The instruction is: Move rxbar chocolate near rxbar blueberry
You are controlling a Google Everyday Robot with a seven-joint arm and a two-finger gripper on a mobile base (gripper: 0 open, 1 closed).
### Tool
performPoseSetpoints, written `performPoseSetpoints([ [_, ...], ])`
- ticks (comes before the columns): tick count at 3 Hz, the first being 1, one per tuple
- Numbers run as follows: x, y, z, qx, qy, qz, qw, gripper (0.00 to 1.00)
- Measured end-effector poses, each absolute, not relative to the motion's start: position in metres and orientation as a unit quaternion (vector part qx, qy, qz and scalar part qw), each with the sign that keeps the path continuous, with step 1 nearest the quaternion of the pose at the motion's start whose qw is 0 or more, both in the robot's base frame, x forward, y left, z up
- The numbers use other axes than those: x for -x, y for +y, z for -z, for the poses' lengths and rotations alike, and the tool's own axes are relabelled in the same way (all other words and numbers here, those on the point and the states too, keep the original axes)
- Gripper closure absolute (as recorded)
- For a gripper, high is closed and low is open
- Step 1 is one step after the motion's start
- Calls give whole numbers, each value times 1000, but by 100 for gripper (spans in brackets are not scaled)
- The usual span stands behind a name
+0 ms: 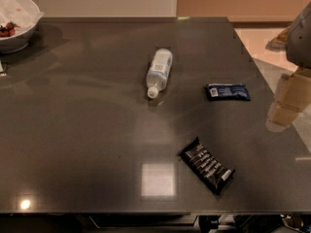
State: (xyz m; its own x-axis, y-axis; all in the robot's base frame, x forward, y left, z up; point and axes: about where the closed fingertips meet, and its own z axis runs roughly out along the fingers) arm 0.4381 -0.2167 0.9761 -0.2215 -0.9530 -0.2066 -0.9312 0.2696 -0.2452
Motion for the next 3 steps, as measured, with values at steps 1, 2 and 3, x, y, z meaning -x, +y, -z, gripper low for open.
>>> performPoseSetpoints([
  [1,-438,-217,-976,603,781,34,159,0],
  [2,-437,-213,-976,614,772,29,159,0],
  [3,-430,-202,-961,636,755,2,157,0],
])
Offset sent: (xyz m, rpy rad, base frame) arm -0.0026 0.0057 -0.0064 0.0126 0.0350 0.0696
